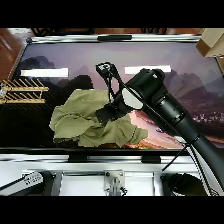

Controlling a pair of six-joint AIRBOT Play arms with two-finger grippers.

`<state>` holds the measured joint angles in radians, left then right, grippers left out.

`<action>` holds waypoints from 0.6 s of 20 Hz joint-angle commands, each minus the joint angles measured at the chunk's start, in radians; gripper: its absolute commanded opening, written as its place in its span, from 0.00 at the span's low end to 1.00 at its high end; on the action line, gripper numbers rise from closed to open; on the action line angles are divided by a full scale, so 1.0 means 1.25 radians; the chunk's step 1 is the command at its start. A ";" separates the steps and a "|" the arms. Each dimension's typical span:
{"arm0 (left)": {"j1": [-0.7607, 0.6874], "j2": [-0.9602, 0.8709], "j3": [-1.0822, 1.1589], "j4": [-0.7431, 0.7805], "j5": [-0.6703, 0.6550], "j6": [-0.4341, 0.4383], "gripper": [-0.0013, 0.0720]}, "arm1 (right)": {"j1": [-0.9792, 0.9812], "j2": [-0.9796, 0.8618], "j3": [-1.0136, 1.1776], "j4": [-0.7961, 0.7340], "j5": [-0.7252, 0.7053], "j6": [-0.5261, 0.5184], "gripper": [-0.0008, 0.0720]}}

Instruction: Fold the shirts.

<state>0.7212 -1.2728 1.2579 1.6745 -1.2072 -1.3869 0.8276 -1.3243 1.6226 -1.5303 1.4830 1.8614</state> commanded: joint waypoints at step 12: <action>0.201 -0.426 0.460 -0.131 -0.150 0.399 0.84 | 0.000 0.000 0.001 -0.026 0.002 0.109 0.09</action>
<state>0.9489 -1.7271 1.7756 1.5166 -1.3731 -1.0637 0.8276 -1.3243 1.6226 -1.5555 1.4857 1.9522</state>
